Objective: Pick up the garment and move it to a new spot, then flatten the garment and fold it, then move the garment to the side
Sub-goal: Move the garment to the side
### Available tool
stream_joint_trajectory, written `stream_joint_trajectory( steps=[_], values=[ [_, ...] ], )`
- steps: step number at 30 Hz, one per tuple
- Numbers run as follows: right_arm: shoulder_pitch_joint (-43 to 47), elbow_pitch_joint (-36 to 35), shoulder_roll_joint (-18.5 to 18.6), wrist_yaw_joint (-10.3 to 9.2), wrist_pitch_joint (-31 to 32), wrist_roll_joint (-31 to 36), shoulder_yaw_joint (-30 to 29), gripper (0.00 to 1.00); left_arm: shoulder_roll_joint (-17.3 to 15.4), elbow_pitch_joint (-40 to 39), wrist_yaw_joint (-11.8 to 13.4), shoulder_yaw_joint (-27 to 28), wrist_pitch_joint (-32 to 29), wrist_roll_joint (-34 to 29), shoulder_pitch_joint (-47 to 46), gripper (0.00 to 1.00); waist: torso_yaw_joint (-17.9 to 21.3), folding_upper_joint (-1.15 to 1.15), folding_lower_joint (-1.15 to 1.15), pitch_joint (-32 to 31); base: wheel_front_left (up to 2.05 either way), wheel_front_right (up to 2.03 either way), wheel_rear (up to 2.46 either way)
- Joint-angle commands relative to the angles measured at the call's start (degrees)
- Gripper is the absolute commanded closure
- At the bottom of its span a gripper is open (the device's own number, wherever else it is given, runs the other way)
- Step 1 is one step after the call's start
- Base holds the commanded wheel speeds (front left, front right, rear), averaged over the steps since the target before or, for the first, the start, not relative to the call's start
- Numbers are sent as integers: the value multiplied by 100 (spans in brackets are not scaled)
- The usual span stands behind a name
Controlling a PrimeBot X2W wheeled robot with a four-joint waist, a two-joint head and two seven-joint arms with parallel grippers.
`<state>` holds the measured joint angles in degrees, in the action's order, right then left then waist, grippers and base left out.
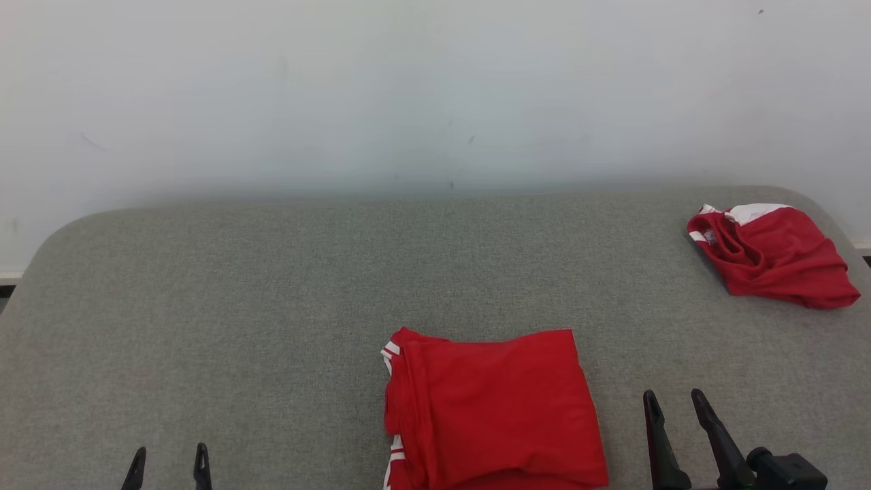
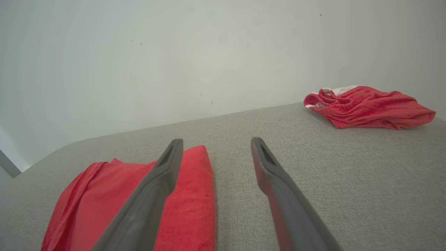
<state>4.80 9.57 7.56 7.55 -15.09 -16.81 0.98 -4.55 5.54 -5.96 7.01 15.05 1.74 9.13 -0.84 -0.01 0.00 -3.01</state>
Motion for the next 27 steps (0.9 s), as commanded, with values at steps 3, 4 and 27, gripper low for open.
stream_joint_trajectory(
  steps=[3, 4, 27],
  values=[
    [41, 5, -24, -16, -6, 40, 9, 0, -26, 15, 21, -5, 17, 3, -9, 0, -6, 1, 0, 10, 0, 0, 0],
    [37, 7, -22, -16, -6, 41, 7, 0, -26, 15, 21, -7, 17, 2, -12, 0, -8, 1, 0, 12, 0, 0, 0],
    [-729, 537, 196, -16, 29, 29, 206, 0, -2, 6, 21, -38, 17, 32, -66, 0, -92, 1, 0, 78, 0, 0, 0]
  ],
)
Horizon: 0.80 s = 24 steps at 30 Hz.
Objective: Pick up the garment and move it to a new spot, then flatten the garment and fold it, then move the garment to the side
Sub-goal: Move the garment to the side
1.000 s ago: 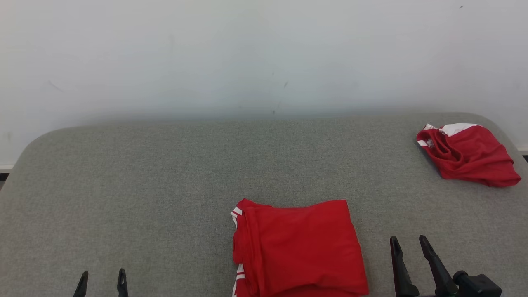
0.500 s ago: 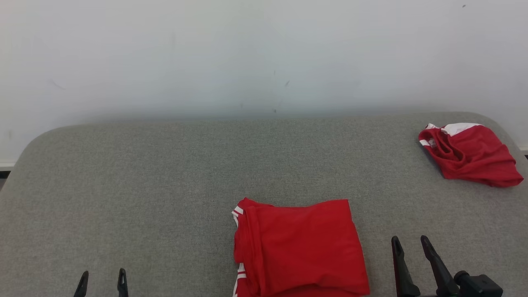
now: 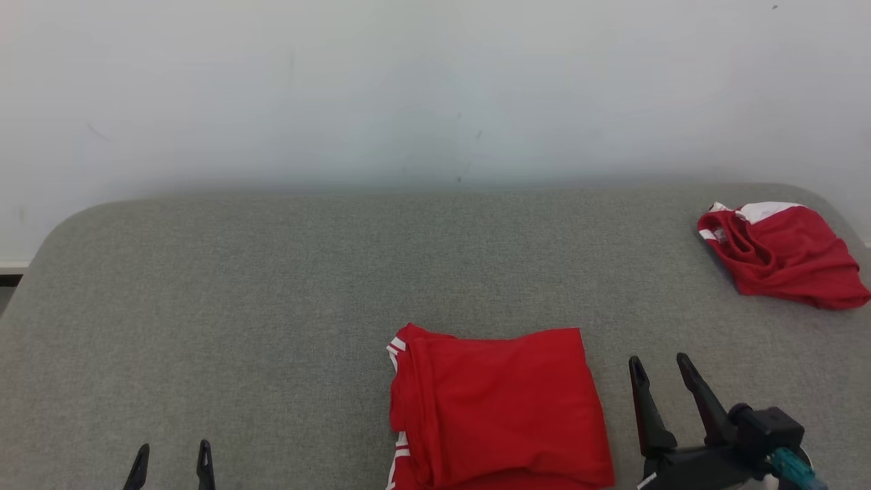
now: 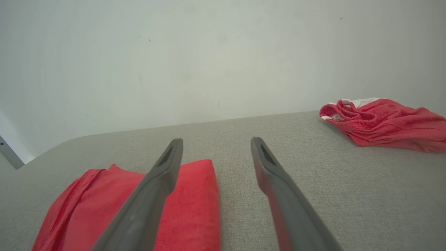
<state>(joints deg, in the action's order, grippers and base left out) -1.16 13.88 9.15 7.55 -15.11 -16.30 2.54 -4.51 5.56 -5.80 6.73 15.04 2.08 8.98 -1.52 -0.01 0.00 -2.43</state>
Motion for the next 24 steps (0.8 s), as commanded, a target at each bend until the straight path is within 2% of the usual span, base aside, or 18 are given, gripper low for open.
stream_joint_trajectory(
  steps=[1, 7, 16, 24],
  values=[
    [-282, 234, 55, -16, 54, -34, 85, 0, -3, 7, 3, -23, 18, -9, -72, 0, -44, 1, 0, 37, 0, 0, 0],
    [-946, 1164, 110, -16, 312, -120, 329, 0, 20, 27, -2, -116, 18, -10, -179, 0, -209, 1, 0, 149, 0, 0, 0],
    [-1403, 2493, 141, -16, 448, -314, 566, 0, 53, 71, -1, -221, 18, 34, -355, 0, -421, 1, 0, 396, 0, 0, 0],
    [-1867, 3608, 7, -16, 535, -517, 912, 0, 38, 138, -21, -236, 18, 43, -558, 0, -504, 1, 0, 620, 0, 0, 0]
  ],
)
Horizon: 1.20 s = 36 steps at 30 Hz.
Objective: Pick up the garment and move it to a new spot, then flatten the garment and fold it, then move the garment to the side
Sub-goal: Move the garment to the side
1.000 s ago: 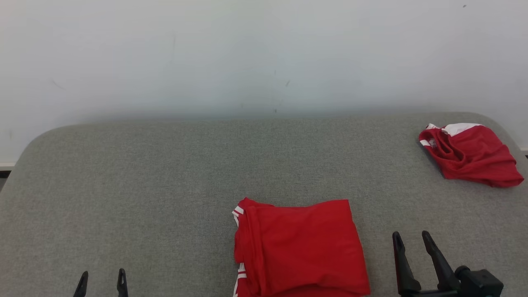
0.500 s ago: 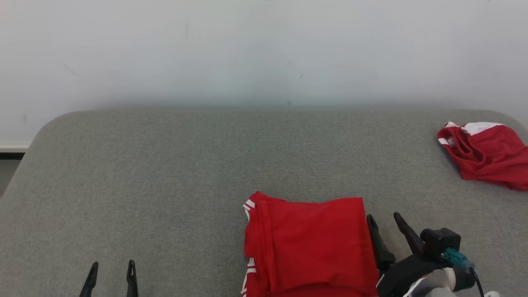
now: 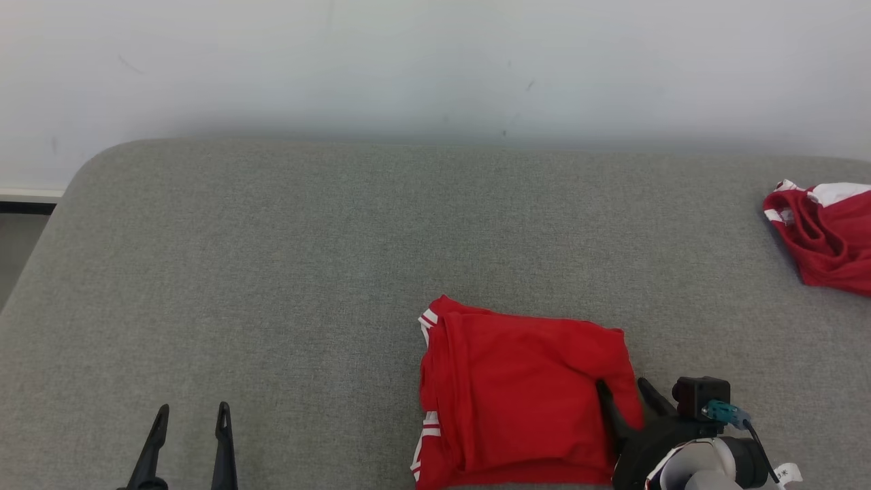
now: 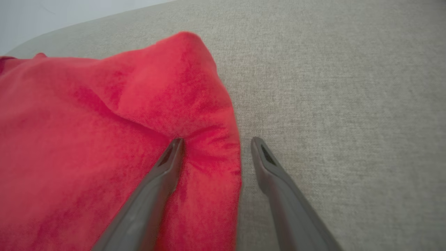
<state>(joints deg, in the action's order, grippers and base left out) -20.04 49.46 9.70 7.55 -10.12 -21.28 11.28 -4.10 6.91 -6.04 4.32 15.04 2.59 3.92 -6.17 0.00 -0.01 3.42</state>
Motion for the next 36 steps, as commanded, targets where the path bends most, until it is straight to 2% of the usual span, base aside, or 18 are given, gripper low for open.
stream_joint_trajectory(
  steps=[1, 2, 3, 4, 5, 9, 17, 23, 24, 27, 36],
  values=[
    [11, 170, -77, -16, 92, -80, 92, 0, -1, 9, 2, 4, 18, -12, -60, 0, -45, 0, 1, 40, 0, 0, 0],
    [-5, 246, -117, -16, 110, -129, 159, 10, 1, 14, 2, 10, 18, -8, -71, 0, -48, 0, 1, 44, 0, 0, 0],
    [-14, 309, -129, -16, 98, -195, 216, 57, 2, 17, 0, 17, 18, 0, -82, 0, -48, 0, 1, 47, 0, 0, 0],
    [-22, 362, -122, -16, 90, -237, 279, 95, 2, 19, -1, 27, 18, 8, -88, 0, -45, 0, 1, 47, 0, 0, 0],
    [-22, 408, -115, -16, 81, -292, 336, 100, 3, 22, -1, 39, 18, 16, -88, 0, -38, 0, 1, 43, 0, 0, 0],
    [-75, 413, -82, -16, 22, -544, 571, 100, 21, 7, 15, 65, 17, 43, -37, 0, 34, 0, 1, 62, 0, 0, 0],
    [-944, 100, 462, -17, -145, -678, 989, 100, 51, -98, 9, 34, 17, 94, -253, 0, 268, 0, 1, 388, 0, 0, 0],
    [-1871, -216, 1132, -16, -40, -725, 1283, 100, 54, -259, -30, -25, 17, 86, -569, 0, 523, 0, 1, 1010, 0, 0, 0],
    [-2173, -307, 1396, -16, 2, -759, 1337, 100, 42, -328, -42, -49, 17, 71, -712, 0, 611, 0, 1, 1280, 0, 0, 0],
    [-2606, -409, 1825, -16, 28, -811, 1322, 100, 35, -457, -49, -116, 17, 45, -968, 0, 733, 0, 1, 1685, 0, 0, 0],
    [-3659, -619, 2673, -16, 55, -878, 1293, 100, -142, -957, -88, -262, 18, -157, -1547, 0, 1259, 0, 1, 2734, 0, 0, 0]
  ],
)
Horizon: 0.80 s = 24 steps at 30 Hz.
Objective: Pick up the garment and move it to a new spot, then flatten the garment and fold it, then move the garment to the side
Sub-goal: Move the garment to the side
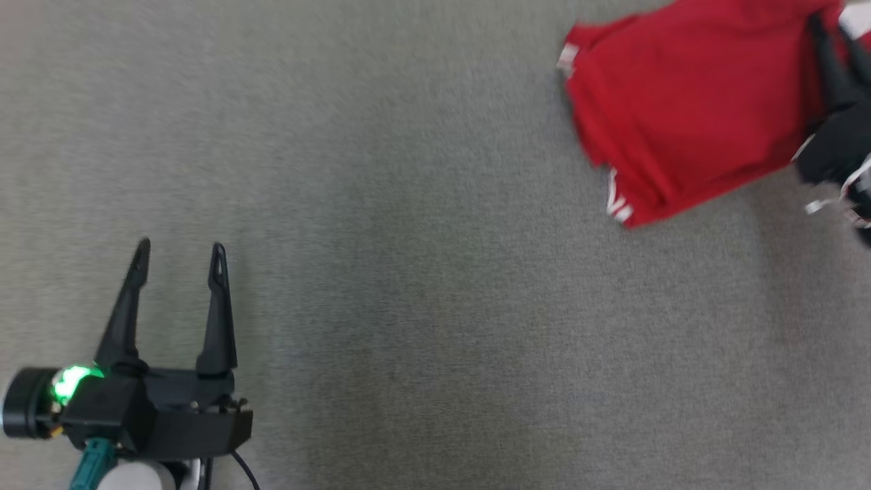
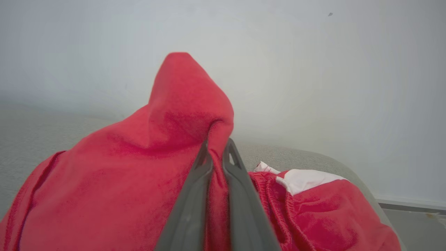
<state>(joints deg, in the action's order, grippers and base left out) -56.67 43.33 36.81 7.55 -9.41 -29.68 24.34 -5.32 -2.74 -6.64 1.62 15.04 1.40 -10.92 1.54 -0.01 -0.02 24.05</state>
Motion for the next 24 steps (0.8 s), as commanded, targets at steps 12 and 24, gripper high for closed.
stream_joint_trajectory(
  steps=[12, 24],
  values=[
    [-933, -69, 814, -16, 200, 13, 27, 100, -501, -753, 6, 78, 17, -249, -377, 0, 1149, 1, 2, 1540, 0, 0, 0],
    [-1537, 314, 1297, -16, 314, 152, 69, 100, -718, -1152, 32, -24, 9, -366, -485, 0, 1230, 1, 2, 1910, 0, 0, 0]
  ],
)
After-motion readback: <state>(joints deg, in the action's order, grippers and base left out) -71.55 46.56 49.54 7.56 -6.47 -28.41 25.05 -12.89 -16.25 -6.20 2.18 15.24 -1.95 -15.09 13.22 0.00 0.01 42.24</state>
